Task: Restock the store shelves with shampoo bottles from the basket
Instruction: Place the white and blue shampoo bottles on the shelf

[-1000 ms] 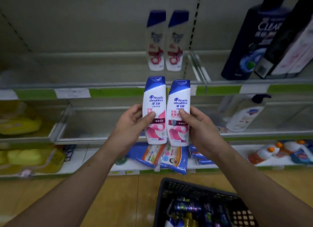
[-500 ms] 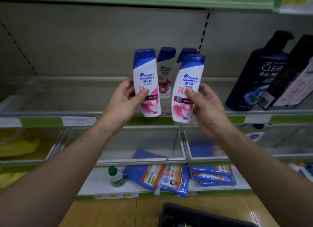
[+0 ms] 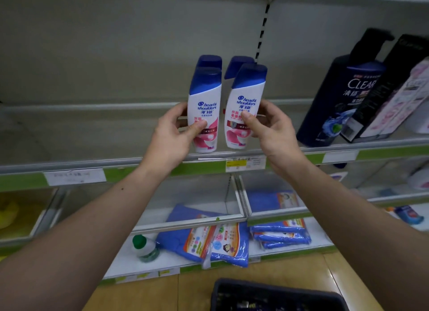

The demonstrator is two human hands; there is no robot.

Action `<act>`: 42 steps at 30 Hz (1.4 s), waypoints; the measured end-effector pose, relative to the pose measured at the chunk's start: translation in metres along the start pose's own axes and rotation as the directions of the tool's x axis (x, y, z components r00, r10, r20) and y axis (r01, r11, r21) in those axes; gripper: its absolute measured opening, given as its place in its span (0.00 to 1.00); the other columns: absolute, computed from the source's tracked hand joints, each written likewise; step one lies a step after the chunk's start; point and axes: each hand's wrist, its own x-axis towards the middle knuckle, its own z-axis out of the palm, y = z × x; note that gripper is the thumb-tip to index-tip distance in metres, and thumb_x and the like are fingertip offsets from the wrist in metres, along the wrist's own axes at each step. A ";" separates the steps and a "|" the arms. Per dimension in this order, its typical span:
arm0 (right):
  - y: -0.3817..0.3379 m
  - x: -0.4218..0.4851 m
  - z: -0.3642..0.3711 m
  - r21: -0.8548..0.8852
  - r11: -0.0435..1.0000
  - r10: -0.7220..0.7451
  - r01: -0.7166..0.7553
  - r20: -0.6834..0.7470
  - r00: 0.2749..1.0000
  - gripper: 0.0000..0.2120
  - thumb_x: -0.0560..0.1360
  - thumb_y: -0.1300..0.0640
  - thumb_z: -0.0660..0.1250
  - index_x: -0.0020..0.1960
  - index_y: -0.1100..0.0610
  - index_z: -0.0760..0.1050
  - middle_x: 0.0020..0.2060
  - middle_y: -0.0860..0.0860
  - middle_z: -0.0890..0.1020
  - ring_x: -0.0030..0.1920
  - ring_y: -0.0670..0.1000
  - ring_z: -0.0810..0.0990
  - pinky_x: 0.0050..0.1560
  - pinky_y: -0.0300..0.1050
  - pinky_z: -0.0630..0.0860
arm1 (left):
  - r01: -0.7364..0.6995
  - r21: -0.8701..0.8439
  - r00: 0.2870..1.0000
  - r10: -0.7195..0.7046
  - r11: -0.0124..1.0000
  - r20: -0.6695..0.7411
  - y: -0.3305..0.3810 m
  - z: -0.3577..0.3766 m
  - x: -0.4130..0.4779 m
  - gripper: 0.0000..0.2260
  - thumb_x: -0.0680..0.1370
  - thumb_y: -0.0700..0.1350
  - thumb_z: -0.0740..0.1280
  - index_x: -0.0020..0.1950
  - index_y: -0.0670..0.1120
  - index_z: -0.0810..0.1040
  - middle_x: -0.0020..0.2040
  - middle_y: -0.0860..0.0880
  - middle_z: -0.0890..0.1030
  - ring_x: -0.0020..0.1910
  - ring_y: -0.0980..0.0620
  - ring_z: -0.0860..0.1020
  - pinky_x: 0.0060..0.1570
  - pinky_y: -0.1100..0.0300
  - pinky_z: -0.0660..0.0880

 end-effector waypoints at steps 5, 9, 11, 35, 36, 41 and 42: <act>0.009 0.005 0.004 -0.017 1.000 -0.022 0.021 -0.021 1.000 0.18 0.78 0.60 0.70 0.66 0.57 0.72 0.57 0.54 0.83 0.56 0.49 0.83 0.45 0.36 0.79 | -0.025 0.064 0.997 0.029 0.998 -0.066 0.001 0.003 -0.002 0.17 0.76 0.43 0.73 0.64 0.48 0.75 0.56 0.55 0.82 0.56 0.59 0.81 0.52 0.67 0.78; 0.015 0.005 0.003 -0.030 0.999 -0.042 0.041 -0.033 0.999 0.15 0.77 0.57 0.71 0.62 0.52 0.72 0.58 0.52 0.81 0.60 0.52 0.81 0.52 0.46 0.82 | -0.051 0.173 0.997 0.061 0.984 -0.054 -0.004 0.001 -0.005 0.22 0.75 0.45 0.75 0.67 0.46 0.74 0.61 0.49 0.78 0.59 0.59 0.78 0.50 0.70 0.78; 0.017 0.004 0.002 -0.069 0.997 -0.042 0.040 -0.028 0.999 0.17 0.77 0.56 0.72 0.63 0.53 0.72 0.58 0.50 0.81 0.59 0.50 0.81 0.56 0.49 0.82 | -0.053 0.229 0.996 0.068 0.972 -0.058 -0.003 -0.002 -0.005 0.23 0.74 0.46 0.75 0.67 0.47 0.75 0.61 0.48 0.77 0.57 0.59 0.78 0.49 0.73 0.76; 0.012 0.028 0.001 -0.258 0.953 0.224 -0.157 0.253 0.941 0.26 0.73 0.68 0.73 0.67 0.56 0.69 0.50 0.42 0.82 0.44 0.31 0.80 0.45 0.27 0.74 | 0.090 0.394 0.955 -0.191 0.915 0.226 0.003 0.013 0.033 0.40 0.74 0.37 0.75 0.77 0.47 0.53 0.60 0.55 0.72 0.53 0.62 0.73 0.40 0.82 0.68; 0.013 0.029 0.002 -0.255 0.954 0.218 -0.156 0.237 0.947 0.25 0.73 0.69 0.72 0.66 0.56 0.69 0.49 0.42 0.81 0.42 0.30 0.80 0.43 0.25 0.74 | 0.089 0.396 0.956 -0.191 0.914 0.225 0.002 0.014 0.034 0.39 0.74 0.37 0.75 0.76 0.47 0.53 0.61 0.55 0.72 0.52 0.63 0.73 0.42 0.81 0.68; 0.014 0.040 0.007 -0.283 0.940 0.252 -0.193 0.193 0.948 0.21 0.75 0.68 0.70 0.63 0.54 0.69 0.47 0.41 0.80 0.48 0.38 0.79 0.55 0.35 0.74 | 0.055 0.429 0.957 -0.170 0.901 0.234 -0.003 0.015 0.045 0.38 0.73 0.40 0.76 0.76 0.48 0.57 0.65 0.55 0.68 0.63 0.57 0.71 0.64 0.65 0.64; 0.013 0.043 0.009 -0.289 0.937 0.256 -0.196 0.189 0.948 0.21 0.75 0.69 0.70 0.63 0.54 0.69 0.47 0.42 0.80 0.49 0.40 0.79 0.57 0.38 0.74 | 0.042 0.440 0.959 -0.159 0.897 0.233 -0.003 0.016 0.048 0.38 0.73 0.42 0.76 0.77 0.47 0.57 0.66 0.56 0.66 0.65 0.57 0.69 0.65 0.65 0.62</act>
